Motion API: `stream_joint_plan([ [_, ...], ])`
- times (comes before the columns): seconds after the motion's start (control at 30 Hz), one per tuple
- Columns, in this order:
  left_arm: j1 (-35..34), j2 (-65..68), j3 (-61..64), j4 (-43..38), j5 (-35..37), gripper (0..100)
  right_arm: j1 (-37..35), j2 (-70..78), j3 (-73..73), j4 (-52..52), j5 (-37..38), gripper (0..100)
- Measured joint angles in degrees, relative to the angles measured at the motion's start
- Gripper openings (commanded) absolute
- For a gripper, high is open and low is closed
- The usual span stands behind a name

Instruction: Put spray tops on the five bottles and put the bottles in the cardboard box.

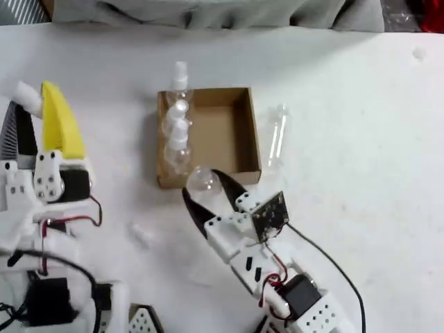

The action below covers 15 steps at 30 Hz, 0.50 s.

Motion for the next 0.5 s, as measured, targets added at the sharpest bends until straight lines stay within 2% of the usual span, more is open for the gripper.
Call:
stream_joint_plan([
  [0.3,14.15,15.21,-24.88,11.25,0.0,2,-0.18,0.0,0.0,0.0,0.18,1.6],
  [0.5,18.2,21.8,-30.77,11.96,0.0,2,-0.18,0.0,0.0,2.99,0.18,1.6],
])
